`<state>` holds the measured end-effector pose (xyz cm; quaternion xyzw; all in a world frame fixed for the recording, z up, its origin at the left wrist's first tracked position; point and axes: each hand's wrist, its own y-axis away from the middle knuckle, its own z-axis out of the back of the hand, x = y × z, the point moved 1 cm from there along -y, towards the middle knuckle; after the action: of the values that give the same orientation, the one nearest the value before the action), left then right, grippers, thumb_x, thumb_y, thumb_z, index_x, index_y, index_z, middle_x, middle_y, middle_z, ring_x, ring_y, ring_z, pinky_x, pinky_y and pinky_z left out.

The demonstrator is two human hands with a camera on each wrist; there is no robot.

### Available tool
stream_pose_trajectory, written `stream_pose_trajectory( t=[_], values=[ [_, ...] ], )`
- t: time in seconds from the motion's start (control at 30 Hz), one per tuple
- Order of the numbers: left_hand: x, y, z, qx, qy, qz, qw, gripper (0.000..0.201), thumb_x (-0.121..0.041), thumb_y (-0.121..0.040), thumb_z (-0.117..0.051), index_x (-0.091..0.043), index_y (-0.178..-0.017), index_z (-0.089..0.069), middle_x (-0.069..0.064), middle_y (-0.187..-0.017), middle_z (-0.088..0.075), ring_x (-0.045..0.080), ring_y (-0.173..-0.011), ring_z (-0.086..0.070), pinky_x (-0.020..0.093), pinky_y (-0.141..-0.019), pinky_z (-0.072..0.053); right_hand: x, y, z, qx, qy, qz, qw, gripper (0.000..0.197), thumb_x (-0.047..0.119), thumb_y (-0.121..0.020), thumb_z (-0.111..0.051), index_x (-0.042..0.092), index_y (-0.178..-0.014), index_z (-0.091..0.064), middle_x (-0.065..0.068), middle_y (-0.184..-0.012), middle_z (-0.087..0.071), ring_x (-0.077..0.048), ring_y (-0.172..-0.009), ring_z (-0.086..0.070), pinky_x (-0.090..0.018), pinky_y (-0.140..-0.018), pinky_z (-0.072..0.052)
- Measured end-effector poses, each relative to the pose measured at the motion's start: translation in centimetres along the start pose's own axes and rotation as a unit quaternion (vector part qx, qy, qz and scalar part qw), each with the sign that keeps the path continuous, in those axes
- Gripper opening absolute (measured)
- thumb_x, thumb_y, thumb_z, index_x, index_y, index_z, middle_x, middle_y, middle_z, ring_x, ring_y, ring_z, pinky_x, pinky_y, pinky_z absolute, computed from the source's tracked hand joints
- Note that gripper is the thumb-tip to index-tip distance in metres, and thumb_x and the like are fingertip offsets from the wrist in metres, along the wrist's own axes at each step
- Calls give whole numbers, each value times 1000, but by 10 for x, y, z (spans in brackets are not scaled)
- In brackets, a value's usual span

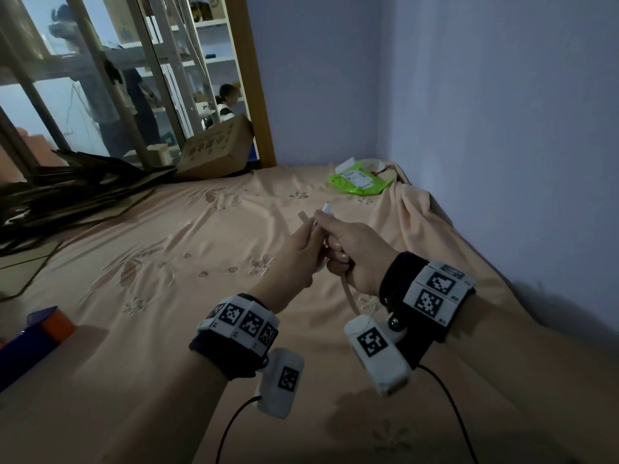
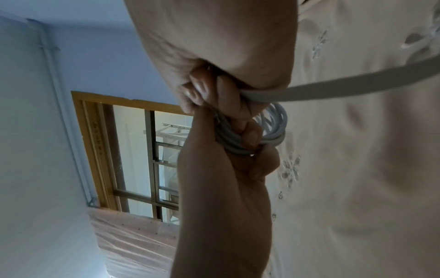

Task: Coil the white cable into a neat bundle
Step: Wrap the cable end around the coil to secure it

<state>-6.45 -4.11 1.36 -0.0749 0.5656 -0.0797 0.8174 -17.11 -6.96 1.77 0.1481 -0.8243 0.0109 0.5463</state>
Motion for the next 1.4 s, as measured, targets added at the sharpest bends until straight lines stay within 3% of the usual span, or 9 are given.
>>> stream_pose_trajectory(
  t=[0.13,0.47,0.6,0.73,0.8,0.93,1.1,1.27,1.4],
  values=[
    [3,0,-1,16,-17,-15,1000,28,-35,-105,-35,-15,-113,-52,-3,-66,-47,0,-44,-40,16,-41,-32,-3,0,0,-13,-19,-12,1000,38,23,-96,-60,14,-62,-46,3,-40,-31,-7,-29,-22,-15,-32,-17],
    [6,-9,0,58,-87,-31,994,37,-47,-103,-33,-14,-102,-50,1,-66,-45,13,-50,-42,29,-43,-30,-8,4,5,-25,-18,2,1000,41,31,-93,-65,14,-61,-46,2,-40,-31,-8,-30,-22,-17,-34,-18],
    [16,-15,-1,51,-207,-70,975,21,-34,-104,-31,-19,-97,-45,-4,-71,-51,37,-76,-58,49,-67,-47,-12,2,6,-54,7,7,998,31,22,-91,-66,10,-66,-50,3,-38,-30,-8,-30,-23,-17,-34,-19],
    [20,-15,-2,55,-212,-75,973,21,-36,-104,-31,-20,-99,-43,-4,-70,-50,30,-62,-51,46,-58,-44,-14,1,7,-79,22,5,997,29,19,-89,-63,11,-63,-50,2,-39,-30,-9,-29,-24,-18,-33,-22],
    [19,-14,-3,27,-167,-54,984,18,-41,-101,-37,-25,-110,-41,-2,-71,-52,32,-61,-51,36,-50,-38,-13,1,6,-78,16,7,997,32,19,-90,-62,11,-60,-52,3,-37,-31,-8,-28,-25,-18,-32,-22],
    [9,-7,-3,-51,-3,25,998,62,-44,-91,-59,-37,-141,-23,7,-82,-56,15,-60,-51,27,-44,-40,-10,1,6,-66,-24,7,997,32,18,-91,-60,11,-60,-53,4,-37,-28,-9,-28,-22,-20,-32,-20],
    [2,-6,-6,-68,17,-64,996,15,-27,-97,-56,-33,-110,-61,-6,-72,-56,5,-51,-46,26,-44,-37,-1,2,2,-49,-50,21,997,35,18,-94,-59,12,-61,-48,2,-38,-27,-9,-30,-21,-20,-35,-18],
    [4,-6,-2,-83,80,-77,990,35,-18,-96,-60,-32,-128,-63,-14,-55,-45,4,-46,-33,24,-43,-32,6,4,3,-3,-74,28,997,35,19,-99,-52,14,-64,-47,3,-41,-29,-7,-30,-22,-19,-33,-17],
    [0,-8,3,-103,103,-106,984,30,-13,-94,-61,-30,-118,-69,-10,-61,-47,6,-46,-32,24,-43,-30,12,7,3,51,-78,30,995,37,30,-101,-48,18,-67,-43,5,-47,-31,-6,-34,-22,-21,-37,-15]
  ],
)
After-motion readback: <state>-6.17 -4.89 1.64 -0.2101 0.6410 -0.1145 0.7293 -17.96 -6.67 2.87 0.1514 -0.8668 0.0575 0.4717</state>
